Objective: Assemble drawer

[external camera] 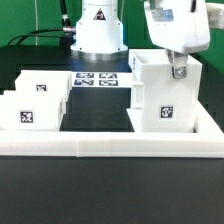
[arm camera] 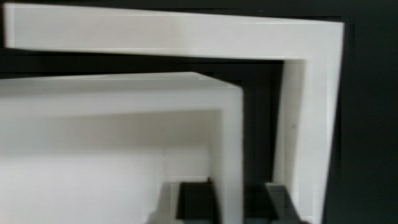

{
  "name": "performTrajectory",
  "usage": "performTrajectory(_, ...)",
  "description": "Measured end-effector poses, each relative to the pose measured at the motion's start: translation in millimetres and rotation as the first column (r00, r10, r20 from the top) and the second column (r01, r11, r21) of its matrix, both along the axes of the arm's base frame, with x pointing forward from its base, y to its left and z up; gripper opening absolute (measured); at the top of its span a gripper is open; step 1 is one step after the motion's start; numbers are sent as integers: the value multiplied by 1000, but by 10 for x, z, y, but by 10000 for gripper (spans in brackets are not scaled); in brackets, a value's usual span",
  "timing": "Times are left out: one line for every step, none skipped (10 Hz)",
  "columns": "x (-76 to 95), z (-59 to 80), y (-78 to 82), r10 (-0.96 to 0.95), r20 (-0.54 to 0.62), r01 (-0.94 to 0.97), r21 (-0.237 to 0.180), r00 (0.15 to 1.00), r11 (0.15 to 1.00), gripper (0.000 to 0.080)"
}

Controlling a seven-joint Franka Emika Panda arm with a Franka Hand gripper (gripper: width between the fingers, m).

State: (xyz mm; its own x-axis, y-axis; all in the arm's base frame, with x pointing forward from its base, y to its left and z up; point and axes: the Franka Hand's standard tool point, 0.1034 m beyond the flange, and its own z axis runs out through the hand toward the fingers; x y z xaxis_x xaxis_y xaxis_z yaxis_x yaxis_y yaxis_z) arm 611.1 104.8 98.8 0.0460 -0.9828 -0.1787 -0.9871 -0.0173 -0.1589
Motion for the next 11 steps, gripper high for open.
performTrajectory(101, 3, 20, 1, 8, -1, 3, 1000, 1000, 44)
performTrajectory(159, 1, 16, 1, 5, -1, 5, 1000, 1000, 44)
performTrajectory(229, 6, 22, -12, 8, 12, 7, 1000, 1000, 44)
performTrajectory(286, 11, 34, -22, 5, 22, 8, 1000, 1000, 44)
performTrajectory(311, 15, 42, -26, 5, 25, 8, 1000, 1000, 44)
performTrajectory(312, 15, 46, -29, 4, 29, 8, 1000, 1000, 44)
performTrajectory(325, 17, 50, -38, 3, 38, 9, 999, 999, 45)
performTrajectory(337, 19, 55, -41, -1, 41, 8, 999, 999, 45)
performTrajectory(339, 21, 55, -40, -4, 40, 8, 999, 999, 45)
performTrajectory(339, 20, 47, -36, -2, 36, 7, 999, 999, 45)
performTrajectory(337, 18, 56, -29, -2, 29, 6, 1000, 1000, 156)
